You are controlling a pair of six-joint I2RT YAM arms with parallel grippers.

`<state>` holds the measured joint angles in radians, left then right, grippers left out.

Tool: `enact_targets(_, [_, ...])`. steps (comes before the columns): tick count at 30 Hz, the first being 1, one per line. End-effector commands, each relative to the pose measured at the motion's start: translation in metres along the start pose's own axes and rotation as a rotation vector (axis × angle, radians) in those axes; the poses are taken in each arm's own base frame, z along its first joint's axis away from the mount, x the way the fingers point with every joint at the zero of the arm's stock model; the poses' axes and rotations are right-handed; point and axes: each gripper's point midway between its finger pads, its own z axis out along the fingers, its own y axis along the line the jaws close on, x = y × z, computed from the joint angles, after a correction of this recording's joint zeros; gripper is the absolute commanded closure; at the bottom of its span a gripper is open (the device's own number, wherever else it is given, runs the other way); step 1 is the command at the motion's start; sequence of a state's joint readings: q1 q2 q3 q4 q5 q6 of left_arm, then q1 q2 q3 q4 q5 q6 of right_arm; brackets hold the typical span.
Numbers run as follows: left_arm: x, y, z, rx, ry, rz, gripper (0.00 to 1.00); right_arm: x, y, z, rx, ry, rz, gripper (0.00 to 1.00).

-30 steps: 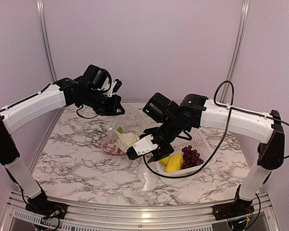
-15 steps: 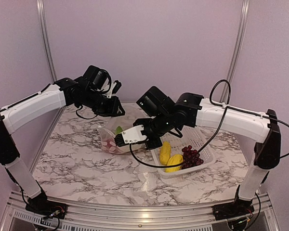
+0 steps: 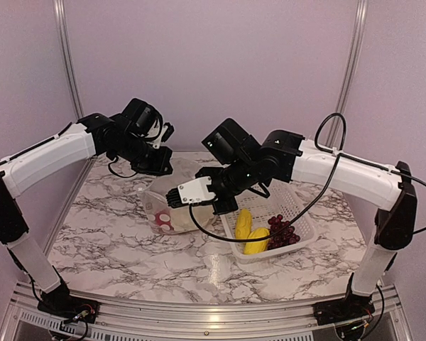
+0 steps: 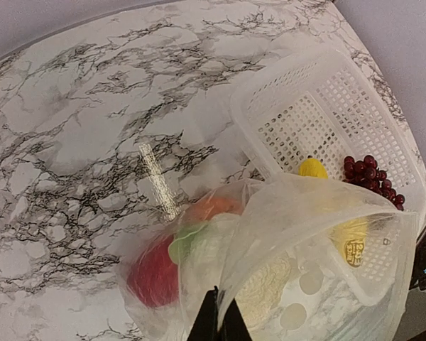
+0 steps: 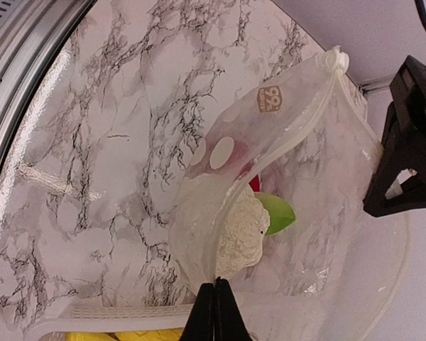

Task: Place the food in the zip-top bag and seal the zipper
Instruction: Adjust the zipper food storage bag at the center of the board, then pick up the fake fruit from the bin.

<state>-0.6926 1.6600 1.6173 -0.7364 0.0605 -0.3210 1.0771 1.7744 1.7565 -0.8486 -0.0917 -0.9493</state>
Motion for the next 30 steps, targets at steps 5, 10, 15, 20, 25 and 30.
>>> enact_targets(5, [-0.002,0.004,-0.025,-0.025,-0.008,0.022,1.0,-0.002,-0.012,-0.018,0.018,-0.043,0.053,1.0])
enact_targets(10, [-0.004,0.003,-0.021,-0.026,-0.007,0.021,1.0,-0.001,-0.019,-0.037,-0.068,-0.194,0.14,0.77])
enact_targets(15, [0.0,0.003,-0.012,-0.022,0.018,0.013,1.0,0.005,-0.003,-0.054,-0.14,-0.251,0.2,0.48])
enact_targets(20, [-0.004,0.003,-0.012,-0.024,0.002,0.011,1.0,0.055,0.006,-0.057,-0.147,-0.197,0.31,0.49])
enact_targets(25, [-0.006,0.003,-0.009,-0.023,0.0,0.012,1.0,0.122,-0.002,-0.055,-0.059,-0.076,0.41,0.6])
enact_targets(30, [-0.008,0.002,-0.008,-0.022,-0.001,0.008,1.0,0.178,-0.021,-0.026,0.012,0.053,0.63,0.64])
